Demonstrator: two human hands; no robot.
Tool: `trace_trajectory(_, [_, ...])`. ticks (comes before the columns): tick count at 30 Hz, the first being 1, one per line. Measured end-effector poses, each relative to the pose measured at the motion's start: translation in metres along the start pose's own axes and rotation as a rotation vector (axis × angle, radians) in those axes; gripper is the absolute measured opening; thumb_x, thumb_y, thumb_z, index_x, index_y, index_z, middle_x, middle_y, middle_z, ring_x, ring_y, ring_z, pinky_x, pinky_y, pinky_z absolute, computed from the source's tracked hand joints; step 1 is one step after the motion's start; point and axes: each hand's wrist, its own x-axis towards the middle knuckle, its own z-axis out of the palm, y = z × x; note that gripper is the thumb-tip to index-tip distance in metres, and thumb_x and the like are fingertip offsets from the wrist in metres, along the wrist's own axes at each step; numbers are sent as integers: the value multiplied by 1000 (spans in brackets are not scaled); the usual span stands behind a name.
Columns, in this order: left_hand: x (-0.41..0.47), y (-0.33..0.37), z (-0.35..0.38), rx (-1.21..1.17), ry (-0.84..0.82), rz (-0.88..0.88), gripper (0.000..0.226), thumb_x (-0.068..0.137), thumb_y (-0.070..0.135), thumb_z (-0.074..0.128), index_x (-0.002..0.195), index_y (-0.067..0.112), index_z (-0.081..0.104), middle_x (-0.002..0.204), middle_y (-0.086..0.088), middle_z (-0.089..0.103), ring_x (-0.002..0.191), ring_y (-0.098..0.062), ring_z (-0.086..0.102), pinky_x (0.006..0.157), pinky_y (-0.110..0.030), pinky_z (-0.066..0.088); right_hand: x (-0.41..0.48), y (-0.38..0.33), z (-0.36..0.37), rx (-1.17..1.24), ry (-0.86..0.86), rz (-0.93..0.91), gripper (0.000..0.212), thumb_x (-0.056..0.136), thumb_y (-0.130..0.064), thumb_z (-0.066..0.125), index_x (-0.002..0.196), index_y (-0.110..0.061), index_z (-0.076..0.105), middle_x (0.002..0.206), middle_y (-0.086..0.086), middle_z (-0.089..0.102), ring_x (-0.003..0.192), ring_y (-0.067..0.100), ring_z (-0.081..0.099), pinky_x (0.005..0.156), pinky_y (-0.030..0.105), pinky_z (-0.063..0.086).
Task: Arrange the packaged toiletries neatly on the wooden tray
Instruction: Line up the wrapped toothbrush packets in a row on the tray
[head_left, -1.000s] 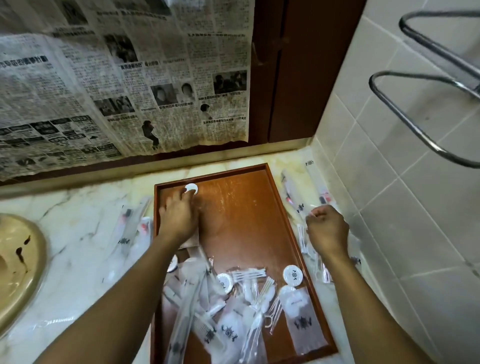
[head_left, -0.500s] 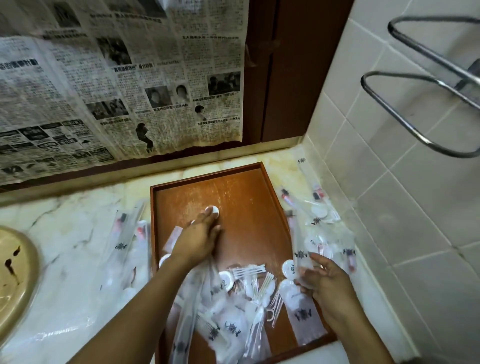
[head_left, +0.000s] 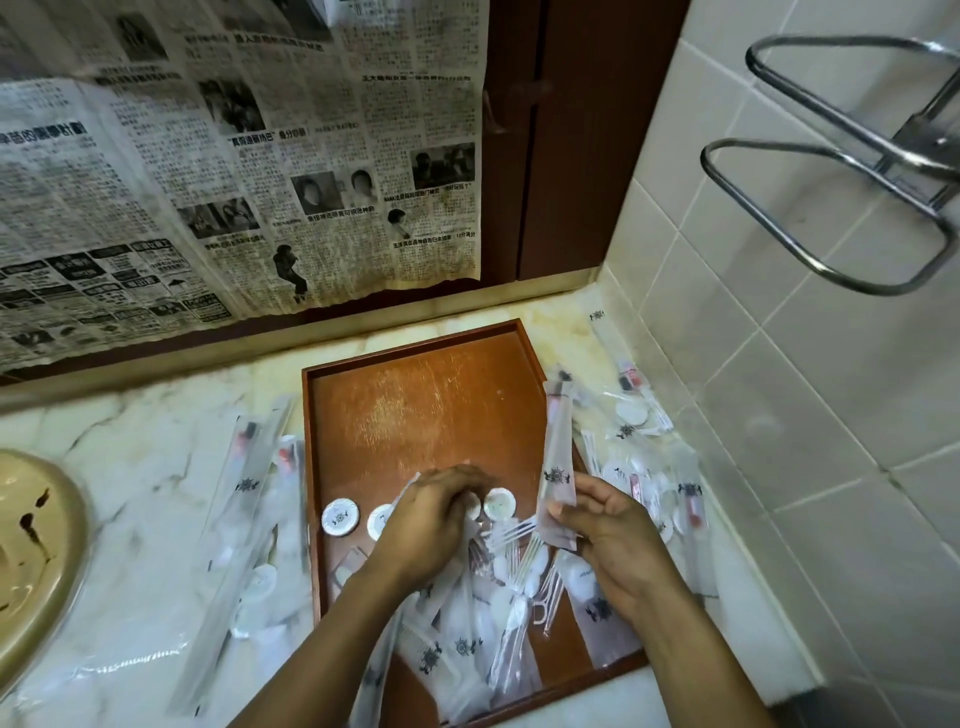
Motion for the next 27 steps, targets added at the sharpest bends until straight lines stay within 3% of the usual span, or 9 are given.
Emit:
trace_trajectory(3, [-4,15,-5,-263,158,-189,33,101,4,54,110,28,75,113,18,72,105,2,67,90,-18,52,-2,7,9,-9,6,4,37,81,8,72,114,-9,69,102,14,77,87,23,73,67,30,58])
trace_trajectory(6, [-9,36,-9,-520,148,-343,15,100,24,64,109,20,75,100,7,77,93,-7,71,76,-18,53,-8,12,20,-41,-4,-2,39,80,8,73,115,-7,66,100,14,77,90,26,74,84,41,58])
trace_trajectory(9, [-10,51,-10,-636,-8,-416,24,97,36,66,101,17,80,96,-1,79,84,-8,72,70,-15,52,-14,17,32,-49,-46,-1,35,81,7,73,113,-5,66,98,13,77,88,26,75,76,36,59])
trace_trajectory(13, [-7,49,-11,-644,-50,-460,16,96,23,70,94,11,79,93,-9,78,84,-17,72,79,-30,58,-19,22,42,-97,-81,12,30,83,9,72,109,-4,66,93,16,77,79,24,73,66,30,59])
trace_trajectory(17, [-2,36,-24,-529,-39,-462,13,98,17,66,95,7,73,87,-12,73,77,-18,64,74,-33,52,-13,22,37,-345,-41,-104,27,82,1,77,103,-16,72,94,8,77,83,19,71,73,24,56])
trace_trajectory(20, [3,27,-40,-256,-75,-391,10,100,18,63,97,14,72,89,-15,73,70,-13,60,65,-28,46,-5,12,23,-668,60,-366,31,85,-8,77,105,-30,71,97,-13,72,88,-2,66,77,15,53])
trace_trajectory(23, [14,21,-53,-26,-112,-313,11,100,21,62,99,21,73,85,-7,72,67,-13,62,61,-26,47,8,0,13,-957,56,-643,36,91,-13,69,119,-34,67,119,-23,63,110,-5,57,94,19,47])
trace_trajectory(25, [27,14,-56,118,-87,-273,12,101,27,60,102,28,72,85,6,72,74,-14,66,71,-31,52,19,-5,14,-1050,47,-731,36,94,-12,64,124,-32,66,128,-19,59,118,1,53,101,22,43])
trace_trajectory(27, [41,6,-56,254,-44,-237,16,101,36,56,109,35,70,93,15,70,90,-13,64,93,-44,47,33,-8,18,-1132,36,-758,40,94,-12,60,130,-30,64,135,-13,58,123,8,52,106,28,43])
